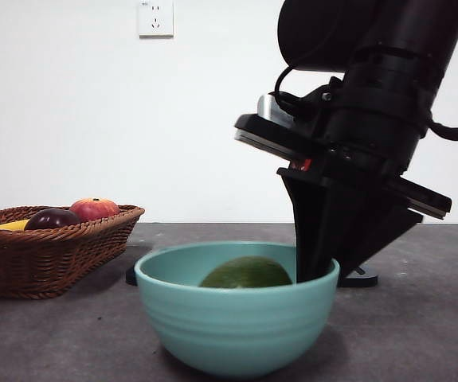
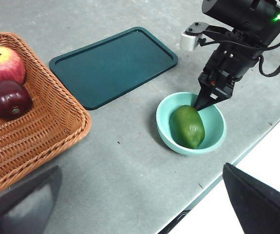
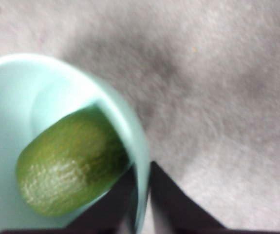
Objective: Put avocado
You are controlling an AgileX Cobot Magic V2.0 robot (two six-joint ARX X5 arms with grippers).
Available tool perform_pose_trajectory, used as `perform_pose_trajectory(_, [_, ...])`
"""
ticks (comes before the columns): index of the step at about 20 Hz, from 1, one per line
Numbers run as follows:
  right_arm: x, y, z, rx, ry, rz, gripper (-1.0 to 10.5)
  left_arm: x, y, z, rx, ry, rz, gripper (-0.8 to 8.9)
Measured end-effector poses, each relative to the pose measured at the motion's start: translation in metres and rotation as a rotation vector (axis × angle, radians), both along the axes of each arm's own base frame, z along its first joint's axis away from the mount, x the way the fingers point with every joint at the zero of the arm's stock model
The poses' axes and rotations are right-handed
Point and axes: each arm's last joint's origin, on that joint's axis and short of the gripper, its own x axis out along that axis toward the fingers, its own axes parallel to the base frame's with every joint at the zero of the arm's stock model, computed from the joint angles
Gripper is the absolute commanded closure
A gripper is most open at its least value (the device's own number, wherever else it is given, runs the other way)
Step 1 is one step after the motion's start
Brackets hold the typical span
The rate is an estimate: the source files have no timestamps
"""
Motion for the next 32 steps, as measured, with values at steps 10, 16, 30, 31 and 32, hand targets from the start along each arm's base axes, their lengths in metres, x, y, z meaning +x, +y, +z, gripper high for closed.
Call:
perform_pose_trajectory(10, [0.057,0.01,0.044,-0.02,-0.051,-0.133,9.4,0.0,0.0,0.0,0.017,-0.016,-0.014,2.83])
perform_pose_trajectory(16, [0.139,0.02,0.051,-0.008,-0.089,-0.215,9.4,0.0,0.0,0.0,0.017,-0.016,-0.014,2.84])
perform_pose_trajectory(30, [0.189,0.009,0.017,-0.085,-0.038,-0.287,8.6,0.0,0.0,0.0,0.011,-0.019,-0.014,2.83])
perform_pose_trajectory(31, [0.189,0.01,0.016,-0.086,-0.038,-0.283,7.5,0.0,0.0,0.001,0.011,-0.019,-0.014,2.83])
perform_pose_trajectory(32, [0.188,0.011,0.016,-0.088,-0.04,-0.282,6.6,0.0,0.0,0.001,0.011,-0.019,-0.014,2.84])
